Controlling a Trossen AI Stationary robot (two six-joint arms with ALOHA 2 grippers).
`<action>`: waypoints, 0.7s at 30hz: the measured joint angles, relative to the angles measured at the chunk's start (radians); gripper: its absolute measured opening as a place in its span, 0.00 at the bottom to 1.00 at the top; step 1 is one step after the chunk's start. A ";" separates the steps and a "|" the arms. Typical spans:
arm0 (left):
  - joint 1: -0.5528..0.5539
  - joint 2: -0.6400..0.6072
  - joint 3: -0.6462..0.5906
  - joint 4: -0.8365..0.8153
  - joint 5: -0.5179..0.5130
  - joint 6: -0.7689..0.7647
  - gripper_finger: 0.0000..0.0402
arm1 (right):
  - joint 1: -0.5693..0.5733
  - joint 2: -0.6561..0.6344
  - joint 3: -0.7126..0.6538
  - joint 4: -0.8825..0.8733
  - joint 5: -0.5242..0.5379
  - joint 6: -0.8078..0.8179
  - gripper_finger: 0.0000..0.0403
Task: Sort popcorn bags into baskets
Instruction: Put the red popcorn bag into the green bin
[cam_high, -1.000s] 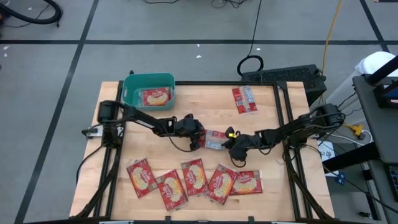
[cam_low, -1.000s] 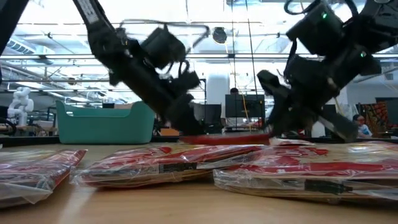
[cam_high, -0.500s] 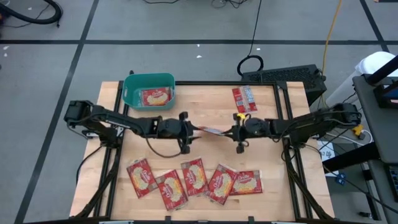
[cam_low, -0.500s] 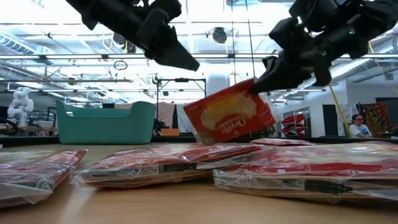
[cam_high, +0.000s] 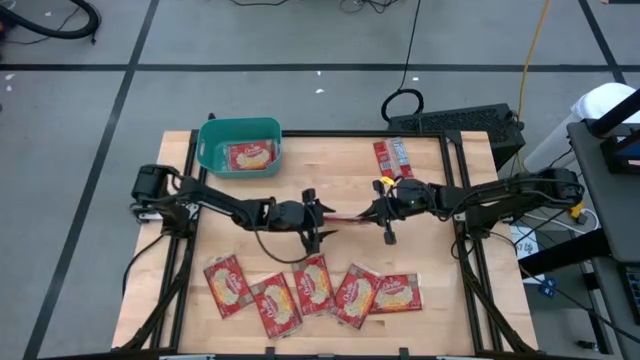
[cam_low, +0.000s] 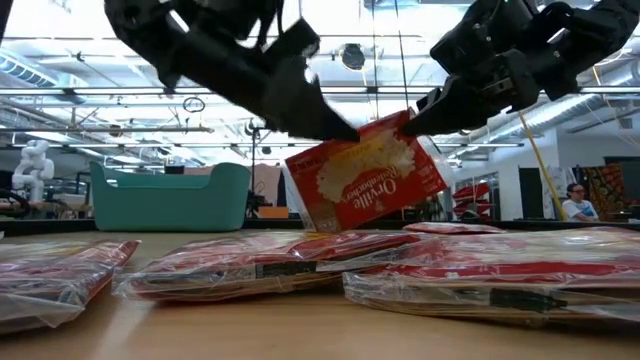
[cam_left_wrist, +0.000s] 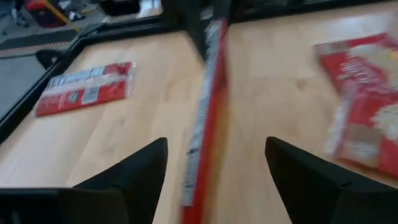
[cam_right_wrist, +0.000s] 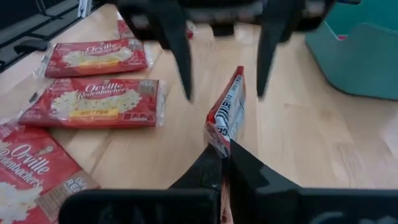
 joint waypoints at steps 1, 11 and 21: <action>0.005 0.010 0.000 0.002 0.000 0.002 0.63 | 0.000 0.000 0.000 0.005 0.000 0.000 0.00; 0.040 -0.022 0.000 -0.022 0.003 0.023 0.05 | -0.002 0.000 0.000 0.045 0.076 0.007 0.01; 0.057 -0.199 0.000 -0.207 -0.013 0.018 0.03 | -0.006 -0.032 0.000 0.173 0.246 0.026 0.16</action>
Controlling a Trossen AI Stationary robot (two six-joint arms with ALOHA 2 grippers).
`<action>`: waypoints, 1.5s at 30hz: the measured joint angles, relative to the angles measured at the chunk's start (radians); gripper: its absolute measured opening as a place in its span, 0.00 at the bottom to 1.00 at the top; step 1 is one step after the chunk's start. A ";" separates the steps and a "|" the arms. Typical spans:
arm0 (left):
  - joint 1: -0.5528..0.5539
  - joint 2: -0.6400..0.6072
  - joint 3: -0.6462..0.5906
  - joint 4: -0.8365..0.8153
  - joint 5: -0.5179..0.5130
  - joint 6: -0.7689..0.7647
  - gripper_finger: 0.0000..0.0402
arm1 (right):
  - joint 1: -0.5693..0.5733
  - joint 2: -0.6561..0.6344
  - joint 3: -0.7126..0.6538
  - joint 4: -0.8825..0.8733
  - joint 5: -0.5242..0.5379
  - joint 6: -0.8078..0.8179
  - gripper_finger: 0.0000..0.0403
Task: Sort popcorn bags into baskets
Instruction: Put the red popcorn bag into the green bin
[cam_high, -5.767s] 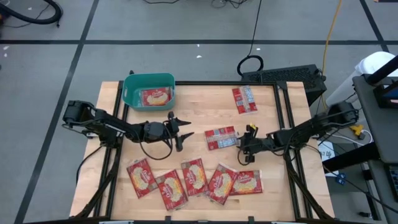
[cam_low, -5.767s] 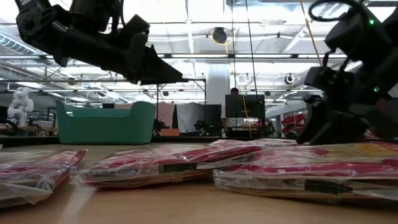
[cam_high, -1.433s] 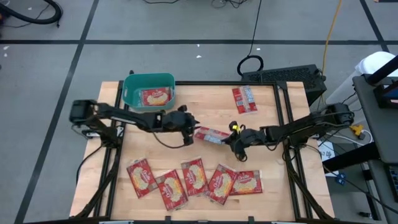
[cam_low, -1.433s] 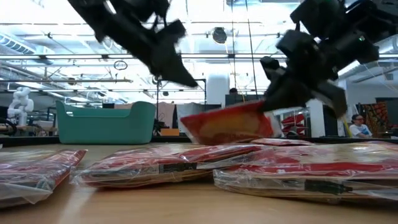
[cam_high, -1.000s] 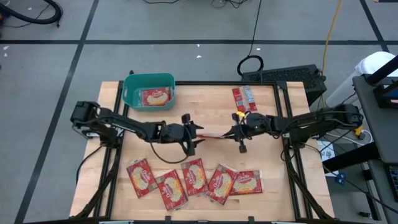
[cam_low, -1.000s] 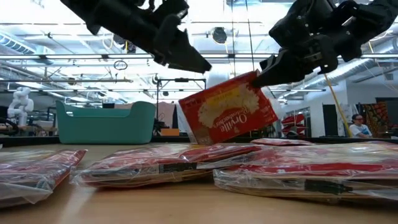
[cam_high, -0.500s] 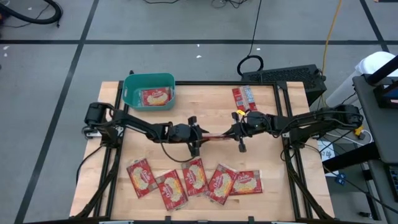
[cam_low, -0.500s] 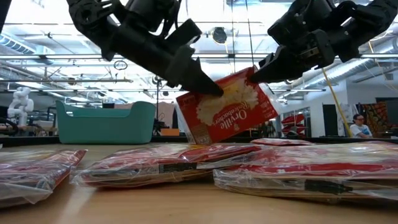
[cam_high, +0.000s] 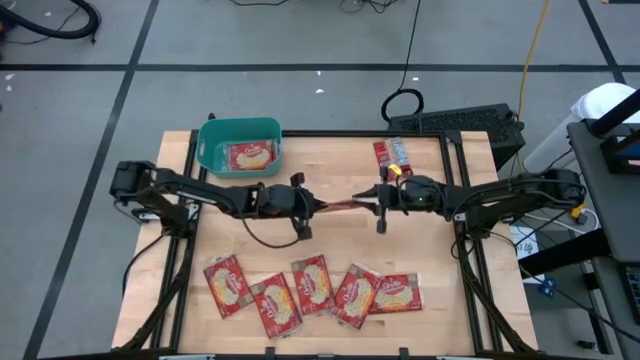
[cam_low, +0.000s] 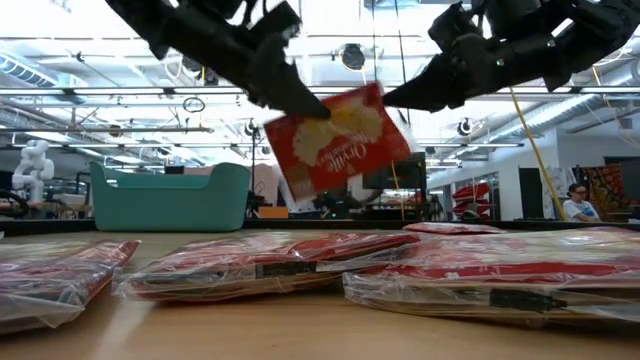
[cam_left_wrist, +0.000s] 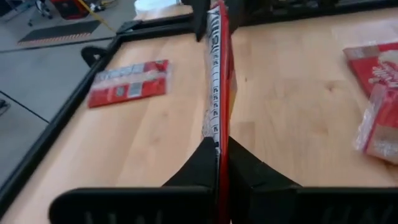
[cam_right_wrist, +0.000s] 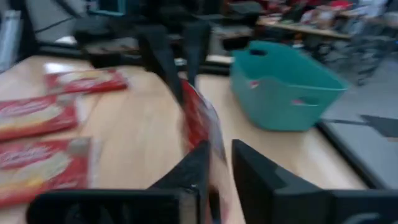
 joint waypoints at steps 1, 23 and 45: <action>0.002 -0.015 0.001 -0.006 -0.004 -0.010 0.03 | -0.001 -0.009 0.000 0.001 0.024 0.000 0.19; -0.005 -0.320 -0.501 0.889 -0.057 -0.138 0.03 | 0.013 0.186 -0.087 0.575 0.039 0.267 0.44; -0.016 -0.267 -0.484 1.090 0.088 -0.065 0.03 | 0.021 0.581 0.336 0.618 -0.143 0.233 0.41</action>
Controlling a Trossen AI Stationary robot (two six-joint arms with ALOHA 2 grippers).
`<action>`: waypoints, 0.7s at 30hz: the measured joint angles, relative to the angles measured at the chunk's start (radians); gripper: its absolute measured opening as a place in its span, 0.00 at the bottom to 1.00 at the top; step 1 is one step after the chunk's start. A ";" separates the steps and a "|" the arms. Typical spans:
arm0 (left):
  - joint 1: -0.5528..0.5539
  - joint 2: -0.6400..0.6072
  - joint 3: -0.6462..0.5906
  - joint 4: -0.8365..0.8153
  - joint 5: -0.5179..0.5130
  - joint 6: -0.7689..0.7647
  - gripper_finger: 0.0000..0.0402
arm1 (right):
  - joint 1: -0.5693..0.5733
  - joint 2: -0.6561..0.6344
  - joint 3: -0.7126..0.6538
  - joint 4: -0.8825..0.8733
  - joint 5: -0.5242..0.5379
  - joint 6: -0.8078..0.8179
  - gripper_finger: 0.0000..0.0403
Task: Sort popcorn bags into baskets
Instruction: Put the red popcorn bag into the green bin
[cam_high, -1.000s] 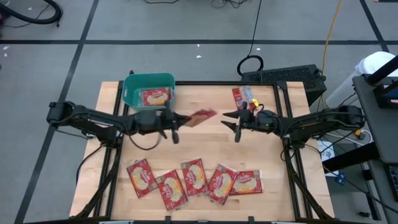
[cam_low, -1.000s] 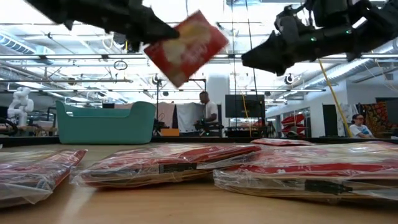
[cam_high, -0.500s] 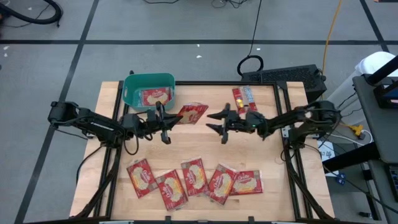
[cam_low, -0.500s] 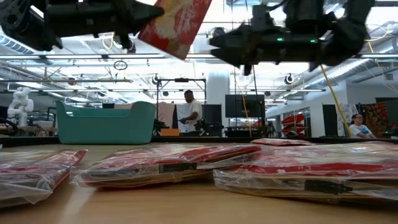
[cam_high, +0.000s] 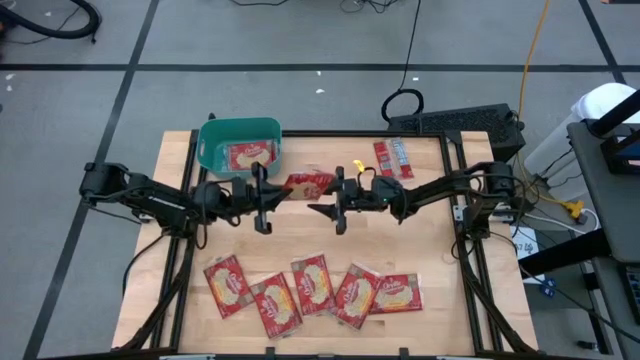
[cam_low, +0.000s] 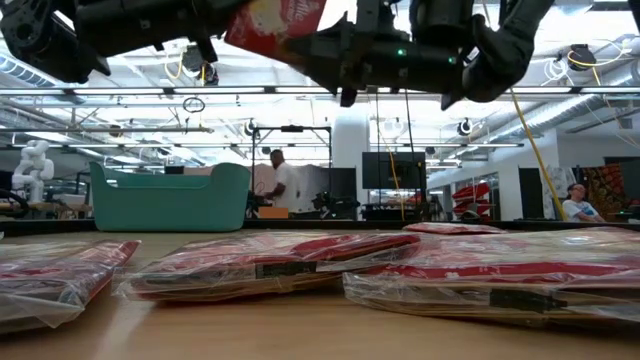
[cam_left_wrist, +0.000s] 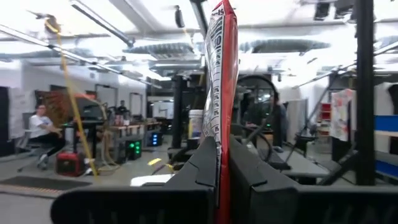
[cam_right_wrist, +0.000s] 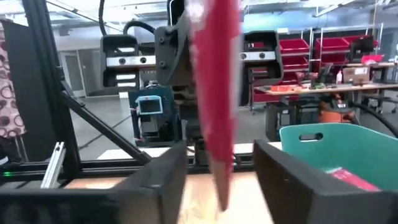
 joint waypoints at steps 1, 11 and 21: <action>-0.001 0.000 0.000 0.000 0.015 0.000 0.05 | 0.000 -0.003 0.000 -0.004 -0.002 -0.003 0.35; -0.012 -0.035 0.000 -0.094 0.046 0.027 0.22 | -0.009 -0.044 -0.002 -0.203 -0.105 -0.003 0.06; -0.050 -0.189 0.000 -0.410 -0.188 0.033 0.53 | -0.009 -0.278 -0.002 -0.925 -0.054 -0.077 0.03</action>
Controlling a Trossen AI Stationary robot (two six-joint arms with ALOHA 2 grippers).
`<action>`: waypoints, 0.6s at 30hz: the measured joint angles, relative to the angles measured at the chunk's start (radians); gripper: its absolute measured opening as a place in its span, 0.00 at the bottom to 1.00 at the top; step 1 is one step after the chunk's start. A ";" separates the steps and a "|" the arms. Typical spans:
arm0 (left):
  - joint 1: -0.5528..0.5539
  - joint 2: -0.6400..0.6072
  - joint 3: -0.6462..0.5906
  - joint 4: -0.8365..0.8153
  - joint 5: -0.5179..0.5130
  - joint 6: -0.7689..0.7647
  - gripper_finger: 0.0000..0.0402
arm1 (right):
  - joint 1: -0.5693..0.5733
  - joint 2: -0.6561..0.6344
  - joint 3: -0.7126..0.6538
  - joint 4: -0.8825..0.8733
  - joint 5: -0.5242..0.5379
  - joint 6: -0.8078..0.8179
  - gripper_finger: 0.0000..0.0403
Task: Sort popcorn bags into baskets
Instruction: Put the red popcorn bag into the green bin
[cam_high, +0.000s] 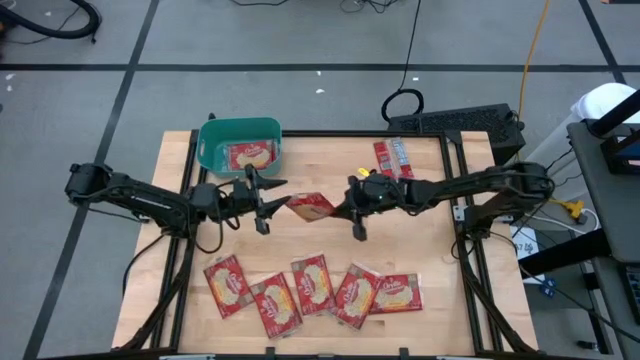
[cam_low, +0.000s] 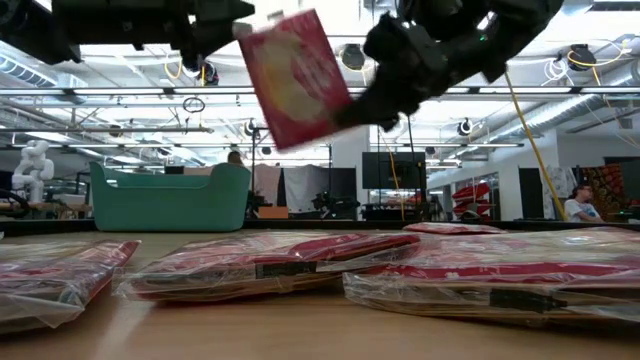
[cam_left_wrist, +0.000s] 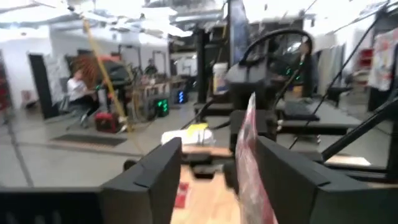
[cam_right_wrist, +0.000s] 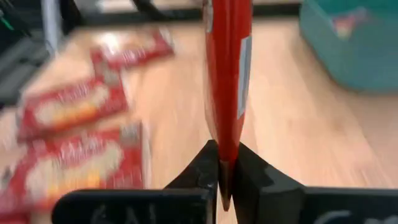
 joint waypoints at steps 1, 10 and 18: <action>0.000 -0.003 0.000 -0.010 -0.019 -0.018 0.55 | 0.000 -0.014 0.000 -0.049 0.005 0.001 0.03; 0.000 0.025 0.033 -0.166 -0.040 -0.098 0.58 | 0.000 -0.067 0.075 -0.409 0.003 0.056 0.03; 0.001 0.106 0.220 -0.407 0.009 -0.069 0.58 | 0.000 -0.028 0.156 -0.534 0.001 0.056 0.03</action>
